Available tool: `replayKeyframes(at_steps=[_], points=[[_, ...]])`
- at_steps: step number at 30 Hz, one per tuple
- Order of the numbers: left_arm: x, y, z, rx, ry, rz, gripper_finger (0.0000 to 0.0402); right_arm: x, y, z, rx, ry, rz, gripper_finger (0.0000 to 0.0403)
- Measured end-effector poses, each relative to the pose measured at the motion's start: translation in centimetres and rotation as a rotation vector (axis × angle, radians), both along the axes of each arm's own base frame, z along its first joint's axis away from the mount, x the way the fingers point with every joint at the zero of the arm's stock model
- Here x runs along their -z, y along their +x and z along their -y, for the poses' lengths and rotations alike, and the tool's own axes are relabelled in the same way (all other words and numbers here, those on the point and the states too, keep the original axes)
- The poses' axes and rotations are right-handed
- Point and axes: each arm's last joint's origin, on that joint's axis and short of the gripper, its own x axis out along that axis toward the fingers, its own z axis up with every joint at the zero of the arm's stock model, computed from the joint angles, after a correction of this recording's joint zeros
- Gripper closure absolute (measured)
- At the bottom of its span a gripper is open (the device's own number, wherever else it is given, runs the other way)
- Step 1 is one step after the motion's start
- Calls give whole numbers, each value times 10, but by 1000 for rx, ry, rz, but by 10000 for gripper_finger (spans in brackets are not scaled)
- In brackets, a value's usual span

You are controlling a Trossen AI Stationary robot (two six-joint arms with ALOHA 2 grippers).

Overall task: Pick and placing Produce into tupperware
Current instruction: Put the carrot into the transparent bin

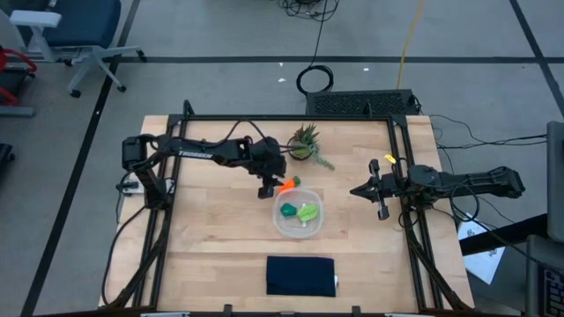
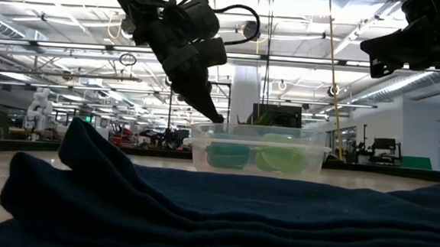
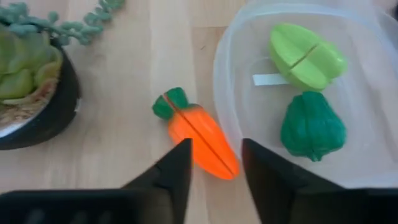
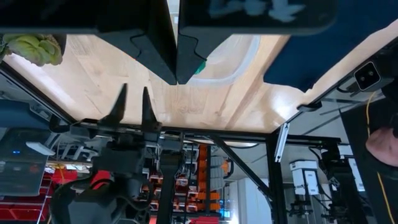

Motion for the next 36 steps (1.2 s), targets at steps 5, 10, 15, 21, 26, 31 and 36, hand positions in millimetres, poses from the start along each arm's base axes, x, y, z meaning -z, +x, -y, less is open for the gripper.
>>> replayKeyframes(at_steps=[5,10,15,21,26,31,36], points=[[6,2,-1,-83,25,-30,169,0,0,0,0,5,-1,403],[6,2,-1,-116,35,-32,107,0,0,0,0,5,-2,403],[6,3,4,-100,34,-34,73,0,0,0,0,5,-2,403],[6,5,7,-85,56,-20,74,0,0,0,0,6,-2,403],[5,6,8,-69,67,-16,84,0,0,0,1,6,-2,403],[7,7,8,-69,67,-14,78,0,0,0,1,13,-4,403],[16,11,8,-62,62,-19,74,0,0,0,1,13,-5,403]])
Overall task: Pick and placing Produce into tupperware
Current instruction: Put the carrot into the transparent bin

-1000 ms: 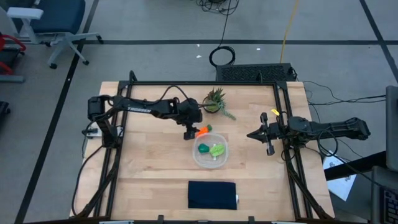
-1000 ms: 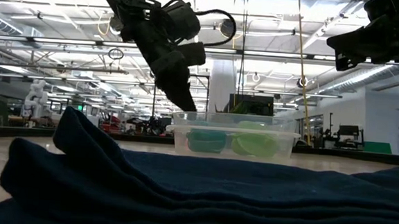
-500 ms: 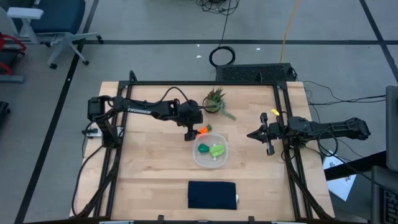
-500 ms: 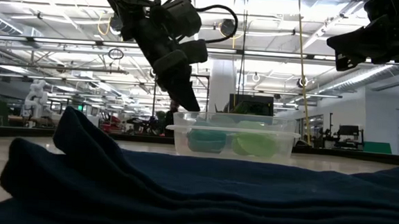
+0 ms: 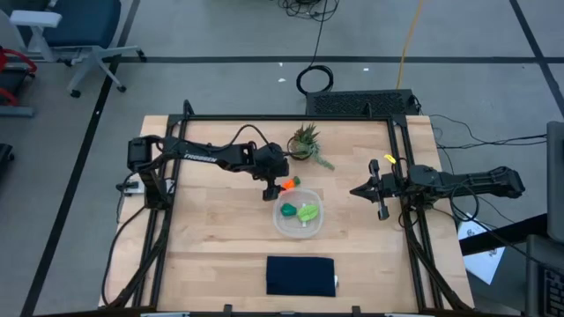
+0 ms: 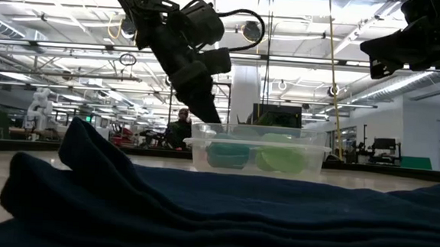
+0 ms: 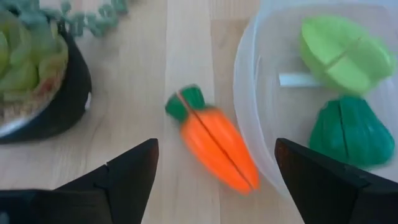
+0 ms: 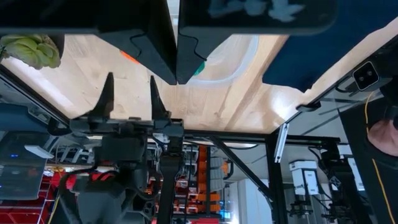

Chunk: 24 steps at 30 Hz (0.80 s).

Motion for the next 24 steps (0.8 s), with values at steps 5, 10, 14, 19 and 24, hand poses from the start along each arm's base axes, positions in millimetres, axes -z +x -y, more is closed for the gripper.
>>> replayKeyframes(at_steps=[5,10,14,19,24], points=[[12,4,1,9,-11,-16,78,1,1,0,0,-1,-10,403],[12,4,1,16,-7,-15,74,2,2,0,0,-1,-19,403],[11,4,1,20,-2,-10,76,2,2,0,0,-2,-23,403],[9,7,0,20,5,25,74,2,3,0,0,-2,-23,403],[7,8,0,33,-4,48,74,2,3,0,0,-2,-23,403]])
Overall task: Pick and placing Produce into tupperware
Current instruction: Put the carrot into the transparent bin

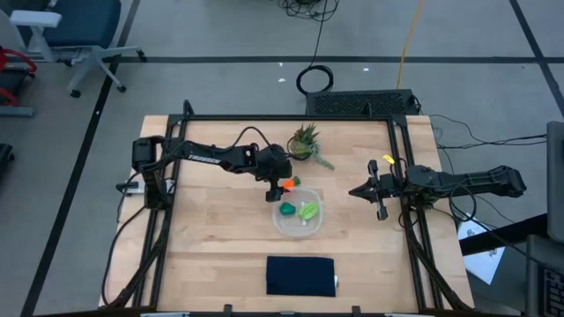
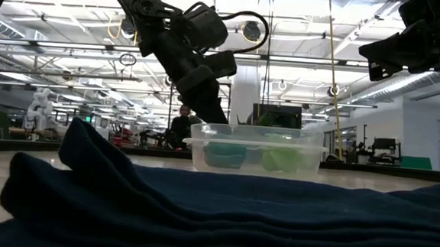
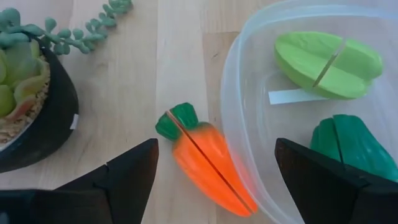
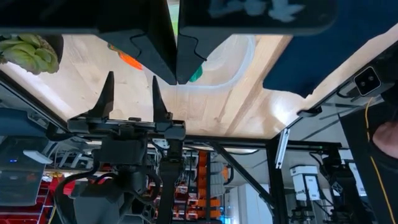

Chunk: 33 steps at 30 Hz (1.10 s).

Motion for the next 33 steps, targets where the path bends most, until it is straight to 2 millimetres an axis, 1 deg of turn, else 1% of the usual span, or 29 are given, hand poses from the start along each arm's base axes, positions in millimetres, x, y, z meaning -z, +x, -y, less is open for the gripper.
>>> replayKeyframes(at_steps=[6,10,12,14,16,22,28,33], points=[[-1,0,-5,-11,5,18,77,0,0,0,0,0,0,403],[-11,0,-9,-26,20,62,77,0,0,0,0,0,0,403],[-13,1,-13,-76,40,76,76,0,0,0,0,0,0,403],[-12,-2,-17,-115,43,34,79,0,0,0,0,0,0,403],[-12,-3,-19,-118,41,16,86,0,0,0,0,0,0,403],[-9,-5,-16,-112,26,-27,103,0,0,0,0,-2,0,403],[-2,-7,-16,-112,20,-70,103,0,0,0,0,0,0,403],[-2,-7,-17,-115,27,-69,103,0,0,0,0,2,0,403]])
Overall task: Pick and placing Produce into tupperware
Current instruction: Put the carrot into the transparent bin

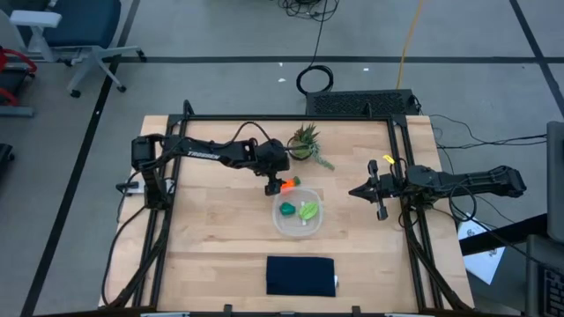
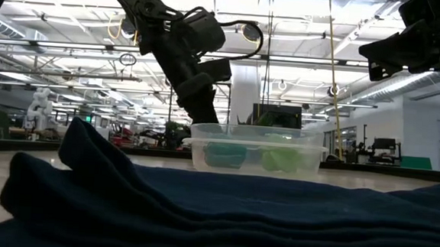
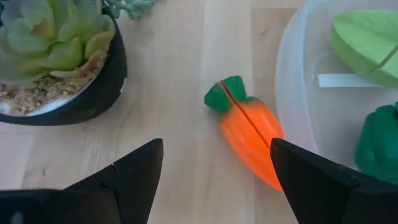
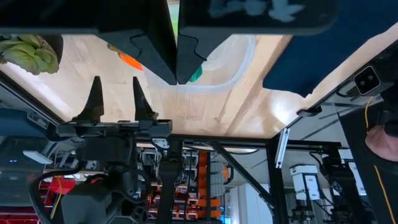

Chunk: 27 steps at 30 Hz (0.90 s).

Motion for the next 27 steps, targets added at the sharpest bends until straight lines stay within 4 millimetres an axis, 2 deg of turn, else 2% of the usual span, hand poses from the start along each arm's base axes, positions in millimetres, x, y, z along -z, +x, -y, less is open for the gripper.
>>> replayKeyframes(at_steps=[18,27], points=[[19,4,6,56,-21,-49,105,0,0,0,0,2,-1,403],[21,5,6,66,-15,-46,105,0,0,0,0,1,-1,403]])
